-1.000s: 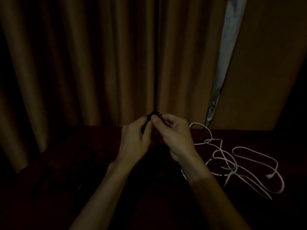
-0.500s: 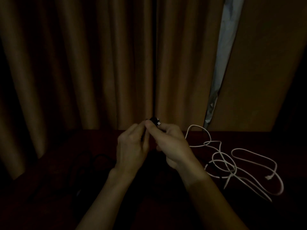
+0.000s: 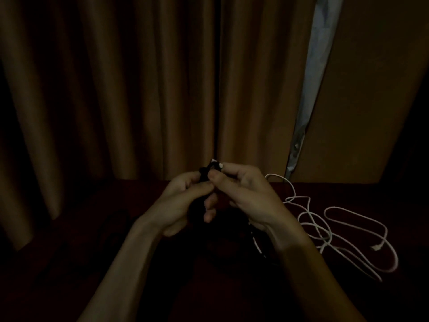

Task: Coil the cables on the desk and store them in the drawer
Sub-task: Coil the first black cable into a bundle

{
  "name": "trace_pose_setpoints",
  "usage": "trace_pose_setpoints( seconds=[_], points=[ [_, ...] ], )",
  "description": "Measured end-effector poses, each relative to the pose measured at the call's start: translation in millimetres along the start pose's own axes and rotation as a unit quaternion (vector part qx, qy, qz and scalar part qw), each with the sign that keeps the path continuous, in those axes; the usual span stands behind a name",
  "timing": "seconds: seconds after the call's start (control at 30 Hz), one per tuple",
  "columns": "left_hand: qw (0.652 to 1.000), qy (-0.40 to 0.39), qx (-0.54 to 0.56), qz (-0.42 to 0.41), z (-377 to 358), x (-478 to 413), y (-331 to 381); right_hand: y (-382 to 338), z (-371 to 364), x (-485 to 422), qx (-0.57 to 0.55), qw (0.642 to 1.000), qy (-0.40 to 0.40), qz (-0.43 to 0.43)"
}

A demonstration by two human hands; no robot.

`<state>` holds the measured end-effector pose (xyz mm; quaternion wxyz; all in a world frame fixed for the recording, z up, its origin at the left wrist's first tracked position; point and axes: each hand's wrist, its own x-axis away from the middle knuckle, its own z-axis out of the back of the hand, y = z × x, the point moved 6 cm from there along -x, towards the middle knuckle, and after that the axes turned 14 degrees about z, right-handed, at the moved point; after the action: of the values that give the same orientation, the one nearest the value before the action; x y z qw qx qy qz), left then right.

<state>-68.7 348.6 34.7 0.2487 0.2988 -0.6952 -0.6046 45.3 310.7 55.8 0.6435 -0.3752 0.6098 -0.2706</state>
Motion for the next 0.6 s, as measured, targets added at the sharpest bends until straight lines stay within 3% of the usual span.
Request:
trace_pose_setpoints(
  seconds=[0.1, 0.27, 0.43, 0.5, 0.6],
  points=[
    [0.995, -0.053, 0.068, 0.055, -4.3, 2.2, -5.1, -0.3, 2.3, 0.0, 0.008, 1.000, -0.016, -0.001],
    [0.994, -0.002, 0.109, 0.018, -10.4, -4.6, -4.1, 3.4, 11.4, -1.8, 0.023, 1.000, 0.016, -0.006],
    [0.984, 0.145, 0.025, -0.097, -0.8, -6.4, 5.9, 9.4, 7.8, -2.6, 0.043, 0.997, 0.061, -0.035],
    [0.950, 0.245, -0.102, -0.163, 4.0, -1.0, 10.7, 10.6, 8.6, -2.5, 0.049, 0.994, 0.095, -0.036],
    [0.858, 0.356, -0.286, -0.236, 5.3, 8.4, 12.7, 13.0, 3.8, -0.7, 0.029, 0.993, 0.112, -0.029]
  ],
)
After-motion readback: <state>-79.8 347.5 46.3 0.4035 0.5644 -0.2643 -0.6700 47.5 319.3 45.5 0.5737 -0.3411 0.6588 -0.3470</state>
